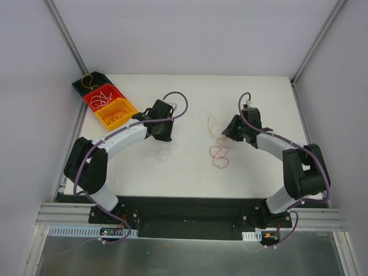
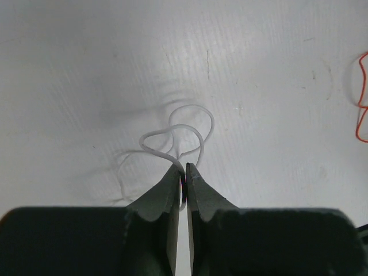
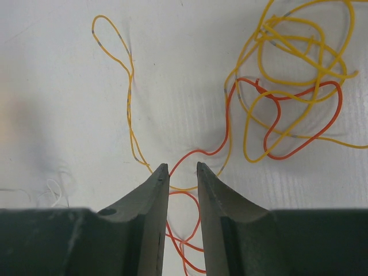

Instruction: Untangle the cables

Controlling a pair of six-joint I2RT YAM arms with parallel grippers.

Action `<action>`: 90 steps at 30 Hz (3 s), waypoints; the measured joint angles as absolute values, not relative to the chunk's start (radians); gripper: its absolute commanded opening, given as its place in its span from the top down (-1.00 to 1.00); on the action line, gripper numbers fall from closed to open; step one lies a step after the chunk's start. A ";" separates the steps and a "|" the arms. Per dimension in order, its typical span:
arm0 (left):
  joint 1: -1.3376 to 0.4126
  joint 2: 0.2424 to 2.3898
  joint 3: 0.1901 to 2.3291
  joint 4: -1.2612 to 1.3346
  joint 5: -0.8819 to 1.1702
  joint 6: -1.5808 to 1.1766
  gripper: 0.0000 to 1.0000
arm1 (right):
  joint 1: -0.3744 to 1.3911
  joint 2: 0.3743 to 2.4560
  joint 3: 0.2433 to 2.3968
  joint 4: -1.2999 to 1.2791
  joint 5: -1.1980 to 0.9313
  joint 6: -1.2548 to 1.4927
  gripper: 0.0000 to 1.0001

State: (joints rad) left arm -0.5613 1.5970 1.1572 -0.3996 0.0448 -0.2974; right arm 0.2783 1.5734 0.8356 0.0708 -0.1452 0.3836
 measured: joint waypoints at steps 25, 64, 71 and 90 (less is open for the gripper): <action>-0.561 1.670 1.130 -0.407 0.077 -0.173 -0.68 | 0.275 1.573 0.822 0.093 -0.165 0.384 0.41; -0.099 1.701 1.704 -0.484 0.208 -0.117 1.00 | 0.270 1.573 0.807 0.117 -0.173 0.384 0.40; 0.081 1.825 1.934 -0.477 0.250 -0.142 1.00 | 0.270 1.573 0.807 0.118 -0.173 0.384 0.40; 0.257 2.123 1.975 -0.196 0.230 -0.495 1.00 | 0.270 1.579 0.810 0.116 -0.188 0.384 0.40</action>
State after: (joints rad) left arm 0.2573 2.1235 1.9751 -0.1963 0.2302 -0.4950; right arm 0.2699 1.5795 0.8104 0.1158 -0.1883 0.3840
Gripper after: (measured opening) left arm 0.008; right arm 0.298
